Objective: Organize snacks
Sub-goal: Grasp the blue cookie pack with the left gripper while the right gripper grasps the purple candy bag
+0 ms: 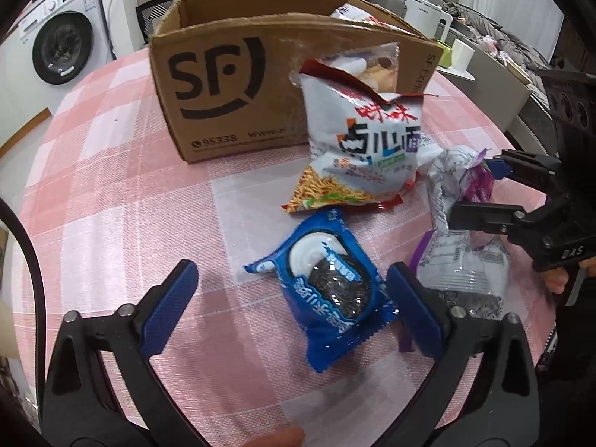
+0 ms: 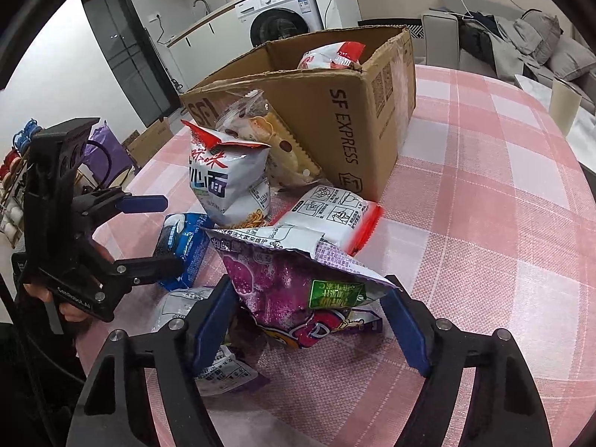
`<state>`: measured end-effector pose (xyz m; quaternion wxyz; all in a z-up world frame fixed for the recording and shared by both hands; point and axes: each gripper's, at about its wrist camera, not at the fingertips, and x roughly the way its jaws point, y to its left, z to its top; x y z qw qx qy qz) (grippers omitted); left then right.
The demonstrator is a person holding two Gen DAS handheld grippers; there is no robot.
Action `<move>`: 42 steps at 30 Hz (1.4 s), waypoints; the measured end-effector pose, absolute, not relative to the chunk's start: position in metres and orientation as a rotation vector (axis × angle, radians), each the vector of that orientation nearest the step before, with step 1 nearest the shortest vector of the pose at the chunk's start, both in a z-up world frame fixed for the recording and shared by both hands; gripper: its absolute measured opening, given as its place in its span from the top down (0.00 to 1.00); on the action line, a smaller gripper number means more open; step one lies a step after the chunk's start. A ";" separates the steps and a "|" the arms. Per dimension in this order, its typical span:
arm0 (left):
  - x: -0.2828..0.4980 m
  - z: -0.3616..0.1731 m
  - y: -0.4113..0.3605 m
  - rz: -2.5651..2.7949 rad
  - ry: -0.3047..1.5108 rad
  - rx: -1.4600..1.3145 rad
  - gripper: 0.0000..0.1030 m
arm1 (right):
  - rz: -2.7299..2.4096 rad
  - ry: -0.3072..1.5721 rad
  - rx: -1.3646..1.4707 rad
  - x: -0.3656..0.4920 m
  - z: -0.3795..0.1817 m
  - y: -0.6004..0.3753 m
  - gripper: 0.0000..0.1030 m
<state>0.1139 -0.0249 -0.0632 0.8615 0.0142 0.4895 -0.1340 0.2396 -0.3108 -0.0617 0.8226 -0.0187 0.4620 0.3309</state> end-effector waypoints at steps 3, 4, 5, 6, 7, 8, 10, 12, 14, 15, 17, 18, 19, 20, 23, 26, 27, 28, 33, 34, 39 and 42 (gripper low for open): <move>0.113 -0.064 -0.027 -0.316 1.032 0.025 0.18 | 0.710 0.986 -0.036 0.241 -0.063 -0.310 0.31; 0.112 -0.065 -0.028 -0.328 1.032 0.022 0.23 | 0.713 0.982 -0.034 0.241 -0.063 -0.310 0.34; 0.112 -0.065 -0.029 -0.344 1.030 0.018 0.28 | 0.717 0.977 -0.032 0.241 -0.062 -0.310 0.36; 0.112 -0.065 -0.030 -0.354 1.028 0.017 0.30 | 0.715 0.972 -0.035 0.239 -0.062 -0.311 0.37; 0.111 -0.065 -0.031 -0.358 1.023 0.021 0.35 | 0.714 0.969 -0.040 0.238 -0.061 -0.310 0.38; 0.109 -0.065 -0.032 -0.369 1.018 0.024 0.40 | 0.716 0.967 -0.039 0.238 -0.061 -0.311 0.38; 0.107 -0.064 -0.033 -0.390 1.015 0.019 0.51 | 0.717 0.962 -0.041 0.237 -0.061 -0.310 0.40; 0.106 -0.063 -0.033 -0.399 1.011 0.019 0.54 | 0.721 0.957 -0.047 0.236 -0.060 -0.310 0.41; 0.105 -0.062 -0.033 -0.399 1.004 0.016 0.58 | 0.722 0.955 -0.051 0.235 -0.059 -0.309 0.41; 0.104 -0.061 -0.032 -0.400 1.004 0.013 0.58 | 0.722 0.955 -0.050 0.235 -0.059 -0.309 0.41; 0.103 -0.061 -0.031 -0.403 1.001 0.015 0.59 | 0.724 0.954 -0.049 0.235 -0.059 -0.309 0.42; 0.102 -0.061 -0.032 -0.404 1.000 0.016 0.59 | 0.724 0.952 -0.049 0.233 -0.058 -0.310 0.42; 0.103 -0.061 -0.032 -0.404 1.000 0.015 0.59 | 0.725 0.952 -0.050 0.233 -0.058 -0.310 0.42; 0.102 -0.062 -0.032 -0.404 0.998 0.017 0.59 | 0.726 0.951 -0.051 0.233 -0.058 -0.310 0.42; 0.102 -0.060 -0.030 -0.403 0.994 0.020 0.59 | 0.728 0.947 -0.049 0.231 -0.056 -0.311 0.43; 0.101 -0.058 -0.028 -0.406 0.986 0.017 0.59 | 0.735 0.936 -0.048 0.230 -0.054 -0.312 0.45; 0.100 -0.057 -0.028 -0.407 0.983 0.015 0.59 | 0.737 0.935 -0.049 0.230 -0.053 -0.313 0.46; 0.100 -0.056 -0.026 -0.408 0.981 0.014 0.59 | 0.737 0.933 -0.047 0.229 -0.052 -0.314 0.46; 0.094 -0.050 -0.020 -0.415 0.969 0.010 0.60 | 0.741 0.914 -0.049 0.228 -0.048 -0.316 0.48; 0.093 -0.050 -0.018 -0.417 0.967 0.008 0.60 | 0.742 0.912 -0.048 0.228 -0.047 -0.316 0.48; 0.088 -0.044 -0.013 -0.431 0.955 -0.009 0.60 | 0.737 0.900 -0.038 0.228 -0.044 -0.319 0.48; 0.085 -0.038 -0.009 -0.443 0.940 -0.027 0.60 | 0.734 0.888 -0.028 0.228 -0.041 -0.322 0.48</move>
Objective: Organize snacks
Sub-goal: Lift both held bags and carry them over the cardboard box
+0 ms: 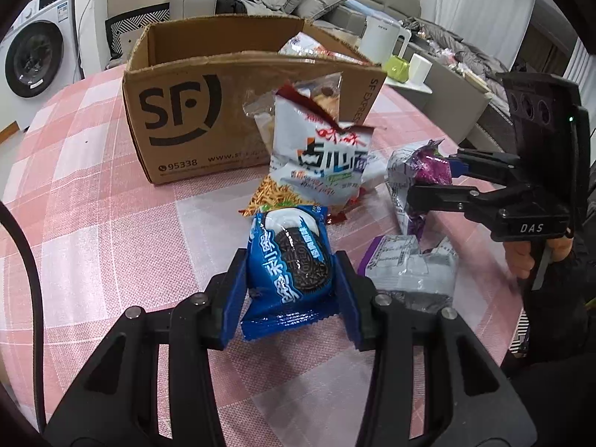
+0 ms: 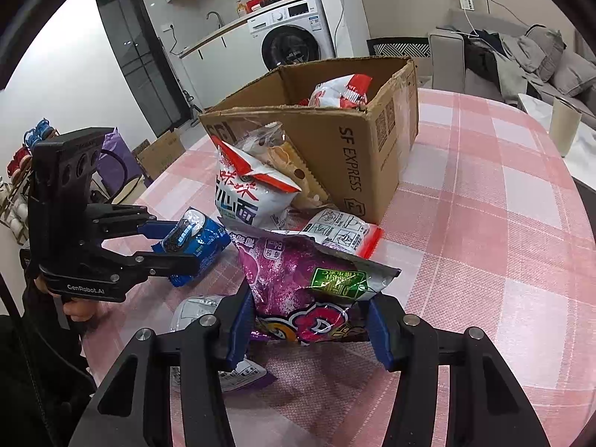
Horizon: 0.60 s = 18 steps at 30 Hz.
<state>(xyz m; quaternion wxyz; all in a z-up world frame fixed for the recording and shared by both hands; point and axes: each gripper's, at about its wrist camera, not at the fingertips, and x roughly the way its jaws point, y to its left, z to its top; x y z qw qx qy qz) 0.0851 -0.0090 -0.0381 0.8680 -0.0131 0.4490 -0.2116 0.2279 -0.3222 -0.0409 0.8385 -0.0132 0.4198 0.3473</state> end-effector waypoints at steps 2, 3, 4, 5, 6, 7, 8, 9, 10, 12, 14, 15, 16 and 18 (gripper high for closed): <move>0.083 -0.033 -0.005 -0.444 0.923 -0.037 0.60 | 0.730 0.875 -0.019 0.227 -0.037 -0.324 0.48; 0.083 -0.030 -0.004 -0.443 0.917 -0.040 0.60 | 0.732 0.871 -0.015 0.227 -0.036 -0.325 0.48; 0.083 -0.027 -0.003 -0.440 0.910 -0.043 0.60 | 0.733 0.865 -0.011 0.227 -0.035 -0.326 0.48; 0.081 -0.024 -0.002 -0.439 0.900 -0.047 0.60 | 0.733 0.858 -0.007 0.227 -0.033 -0.327 0.48; 0.080 -0.021 0.000 -0.437 0.891 -0.051 0.60 | 0.730 0.853 -0.005 0.226 -0.031 -0.328 0.48; 0.081 -0.018 0.001 -0.434 0.884 -0.055 0.60 | 0.726 0.848 -0.004 0.226 -0.029 -0.328 0.48; 0.080 -0.014 0.004 -0.433 0.870 -0.062 0.60 | 0.724 0.843 0.000 0.226 -0.027 -0.329 0.48; 0.078 -0.012 0.003 -0.429 0.862 -0.065 0.60 | 0.723 0.838 0.004 0.226 -0.026 -0.330 0.48; 0.076 -0.009 0.005 -0.423 0.851 -0.068 0.60 | 0.722 0.834 0.007 0.225 -0.024 -0.330 0.48; 0.079 -0.005 0.005 -0.418 0.829 -0.077 0.60 | 0.718 0.825 0.009 0.225 -0.022 -0.331 0.48; 0.078 0.001 0.003 -0.405 0.806 -0.080 0.60 | 0.713 0.817 0.016 0.224 -0.019 -0.332 0.48; 0.077 0.004 0.004 -0.399 0.794 -0.079 0.60 | 0.712 0.813 0.020 0.224 -0.017 -0.332 0.48; 0.076 0.007 0.006 -0.395 0.783 -0.081 0.60 | 0.711 0.808 0.024 0.224 -0.015 -0.333 0.48; 0.074 0.011 0.008 -0.383 0.769 -0.085 0.60 | 0.707 0.804 0.033 0.223 -0.012 -0.333 0.48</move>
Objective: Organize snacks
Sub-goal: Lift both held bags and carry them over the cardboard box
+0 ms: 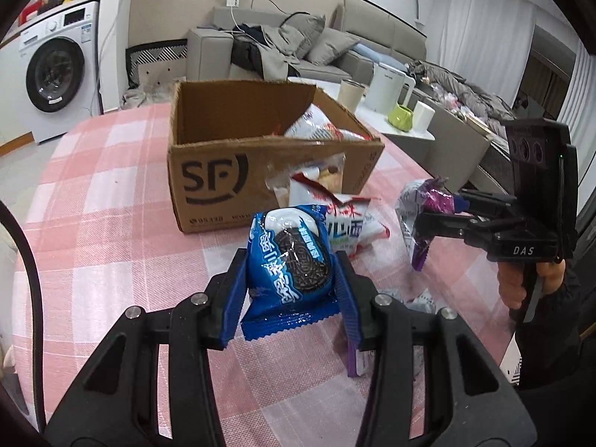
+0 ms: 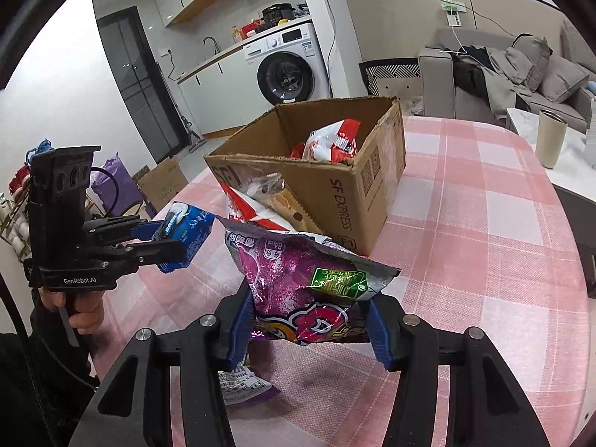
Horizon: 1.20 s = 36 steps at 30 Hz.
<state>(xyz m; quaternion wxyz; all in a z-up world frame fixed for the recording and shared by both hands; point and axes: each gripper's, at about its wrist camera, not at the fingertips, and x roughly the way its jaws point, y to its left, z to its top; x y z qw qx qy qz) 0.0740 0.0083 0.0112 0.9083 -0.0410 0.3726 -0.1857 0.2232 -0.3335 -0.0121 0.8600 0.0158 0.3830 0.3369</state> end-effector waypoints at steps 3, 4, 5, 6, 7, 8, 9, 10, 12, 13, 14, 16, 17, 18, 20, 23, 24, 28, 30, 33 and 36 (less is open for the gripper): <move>0.073 0.016 0.012 -0.364 0.750 -0.092 0.60 | 0.696 0.795 0.045 0.223 -0.008 -0.335 0.48; 0.073 0.018 0.012 -0.362 0.746 -0.094 0.60 | 0.695 0.794 0.049 0.223 -0.007 -0.336 0.48; 0.072 0.019 0.014 -0.358 0.741 -0.097 0.60 | 0.692 0.791 0.052 0.223 -0.006 -0.337 0.48; 0.071 0.021 0.015 -0.352 0.734 -0.097 0.60 | 0.687 0.789 0.053 0.223 -0.005 -0.336 0.48; 0.070 0.023 0.014 -0.346 0.727 -0.097 0.60 | 0.685 0.787 0.054 0.223 -0.004 -0.336 0.48; 0.070 0.024 0.014 -0.343 0.723 -0.099 0.60 | 0.684 0.784 0.057 0.222 -0.003 -0.337 0.48; 0.069 0.026 0.015 -0.341 0.717 -0.100 0.60 | 0.681 0.780 0.061 0.222 -0.002 -0.337 0.48; 0.071 0.028 0.014 -0.337 0.712 -0.101 0.60 | 0.679 0.777 0.063 0.222 0.000 -0.337 0.48; 0.071 0.032 0.015 -0.326 0.702 -0.102 0.60 | 0.671 0.767 0.065 0.222 0.003 -0.336 0.48; 0.072 0.034 0.016 -0.323 0.699 -0.105 0.60 | 0.667 0.762 0.066 0.221 0.005 -0.336 0.48; 0.073 0.036 0.017 -0.320 0.695 -0.108 0.60 | 0.661 0.755 0.067 0.220 0.007 -0.336 0.48; 0.076 0.040 0.018 -0.314 0.685 -0.107 0.60 | 0.658 0.746 0.075 0.220 0.012 -0.335 0.48; 0.077 0.042 0.018 -0.311 0.678 -0.106 0.60 | 0.654 0.740 0.077 0.219 0.013 -0.335 0.48; 0.077 0.044 0.018 -0.309 0.674 -0.104 0.60 | 0.649 0.732 0.080 0.219 0.016 -0.335 0.48; 0.080 0.047 0.020 -0.303 0.667 -0.105 0.60 | 0.642 0.720 0.086 0.220 0.020 -0.334 0.48; 0.084 0.052 0.020 -0.300 0.660 -0.112 0.60 | 0.630 0.705 0.101 0.222 0.026 -0.335 0.48; 0.085 0.054 0.020 -0.299 0.657 -0.112 0.60 | 0.626 0.702 0.108 0.223 0.028 -0.335 0.48; 0.090 0.061 0.019 -0.293 0.640 -0.110 0.60 | 0.606 0.683 0.120 0.225 0.038 -0.335 0.48; 0.093 0.064 0.018 -0.288 0.638 -0.110 0.60 | 0.599 0.673 0.129 0.226 0.043 -0.335 0.48; 0.097 0.068 0.017 -0.283 0.629 -0.107 0.60 | 0.588 0.658 0.141 0.229 0.050 -0.335 0.48; 0.101 0.073 0.014 -0.274 0.615 -0.098 0.60 | 0.578 0.644 0.147 0.231 0.057 -0.333 0.48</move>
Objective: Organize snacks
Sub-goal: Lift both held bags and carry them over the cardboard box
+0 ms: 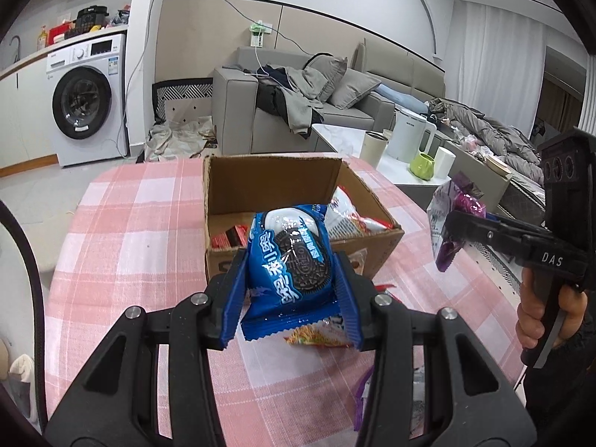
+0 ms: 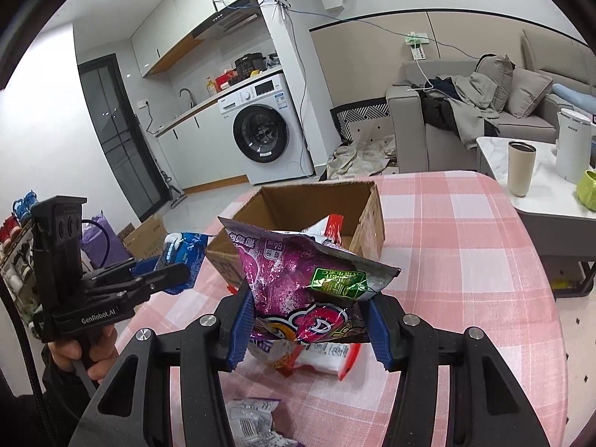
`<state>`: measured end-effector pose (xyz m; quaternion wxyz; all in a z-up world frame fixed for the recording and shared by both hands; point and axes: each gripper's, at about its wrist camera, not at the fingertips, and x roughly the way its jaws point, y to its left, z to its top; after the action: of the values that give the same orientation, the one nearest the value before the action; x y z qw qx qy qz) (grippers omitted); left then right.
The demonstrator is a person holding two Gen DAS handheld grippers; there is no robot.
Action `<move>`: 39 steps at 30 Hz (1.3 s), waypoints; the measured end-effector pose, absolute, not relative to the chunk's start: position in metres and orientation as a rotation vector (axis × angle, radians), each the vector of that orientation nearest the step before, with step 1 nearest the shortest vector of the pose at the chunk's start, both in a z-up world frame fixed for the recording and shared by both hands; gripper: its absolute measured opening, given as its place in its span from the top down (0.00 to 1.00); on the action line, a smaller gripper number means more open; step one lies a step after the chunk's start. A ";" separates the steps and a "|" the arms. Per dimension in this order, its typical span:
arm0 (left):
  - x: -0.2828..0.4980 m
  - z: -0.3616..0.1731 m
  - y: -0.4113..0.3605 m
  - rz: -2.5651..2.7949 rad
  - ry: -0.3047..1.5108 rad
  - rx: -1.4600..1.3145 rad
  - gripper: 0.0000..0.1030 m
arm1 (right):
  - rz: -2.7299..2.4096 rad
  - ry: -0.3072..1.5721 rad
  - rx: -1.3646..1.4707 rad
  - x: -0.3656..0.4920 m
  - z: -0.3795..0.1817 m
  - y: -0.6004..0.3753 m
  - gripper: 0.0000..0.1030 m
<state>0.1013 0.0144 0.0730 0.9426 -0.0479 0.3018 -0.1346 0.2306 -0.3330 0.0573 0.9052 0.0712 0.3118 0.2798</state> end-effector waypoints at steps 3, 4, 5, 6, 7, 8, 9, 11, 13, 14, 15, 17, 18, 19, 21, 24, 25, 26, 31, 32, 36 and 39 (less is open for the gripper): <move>0.105 0.077 0.015 -0.268 0.606 -0.101 0.60 | 0.567 0.634 0.155 0.236 0.064 -0.330 0.48; 0.107 0.079 0.015 -0.267 0.604 -0.101 0.60 | 0.566 0.630 0.156 0.237 0.066 -0.329 0.48; 0.109 0.081 0.015 -0.264 0.599 -0.100 0.60 | 0.567 0.628 0.158 0.239 0.068 -0.328 0.48; 0.109 0.081 0.015 -0.262 0.595 -0.100 0.60 | 0.565 0.623 0.160 0.240 0.070 -0.326 0.48; 0.111 0.082 0.015 -0.260 0.593 -0.100 0.60 | 0.561 0.619 0.162 0.242 0.072 -0.325 0.48; 0.113 0.084 0.016 -0.257 0.592 -0.100 0.60 | 0.560 0.617 0.165 0.244 0.074 -0.323 0.48; 0.115 0.086 0.016 -0.253 0.589 -0.099 0.60 | 0.559 0.616 0.166 0.245 0.075 -0.322 0.48; 0.118 0.089 0.016 -0.243 0.584 -0.092 0.60 | 0.556 0.614 0.167 0.249 0.078 -0.318 0.48; 0.122 0.092 0.016 -0.243 0.575 -0.093 0.60 | 0.557 0.612 0.169 0.253 0.079 -0.316 0.48; 0.125 0.093 0.017 -0.242 0.575 -0.094 0.60 | 0.556 0.610 0.168 0.255 0.079 -0.315 0.48; 0.127 0.093 0.017 -0.240 0.577 -0.095 0.60 | 0.557 0.610 0.169 0.257 0.080 -0.313 0.48; 0.131 0.093 0.016 -0.235 0.580 -0.092 0.60 | 0.557 0.607 0.176 0.261 0.081 -0.310 0.48; 0.132 0.093 0.016 -0.235 0.580 -0.087 0.60 | 0.556 0.609 0.174 0.263 0.081 -0.307 0.48; 0.135 0.093 0.016 -0.234 0.579 -0.084 0.60 | 0.554 0.608 0.176 0.265 0.081 -0.305 0.48; 0.138 0.090 0.015 -0.227 0.580 -0.081 0.60 | 0.558 0.611 0.179 0.267 0.081 -0.303 0.48; 0.146 0.088 0.014 -0.221 0.586 -0.080 0.60 | 0.553 0.613 0.184 0.276 0.081 -0.297 0.48; 0.148 0.087 0.014 -0.221 0.587 -0.079 0.60 | 0.554 0.615 0.185 0.279 0.081 -0.295 0.48; 0.151 0.086 0.014 -0.216 0.587 -0.077 0.60 | 0.553 0.616 0.185 0.282 0.081 -0.292 0.48; 0.164 0.081 0.012 -0.202 0.592 -0.075 0.60 | 0.552 0.630 0.181 0.297 0.075 -0.284 0.48; 0.168 0.081 0.012 -0.201 0.593 -0.074 0.60 | 0.551 0.633 0.179 0.301 0.073 -0.282 0.48; 0.179 0.077 0.012 -0.194 0.586 -0.064 0.60 | 0.548 0.638 0.181 0.313 0.068 -0.277 0.48; 0.187 0.073 0.012 -0.190 0.590 -0.064 0.60 | 0.545 0.645 0.176 0.322 0.064 -0.272 0.48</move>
<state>0.1867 0.0117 0.0732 0.9519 -0.0316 0.2902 -0.0933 0.3217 -0.2716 0.0639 0.9084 0.0852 0.3126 0.2643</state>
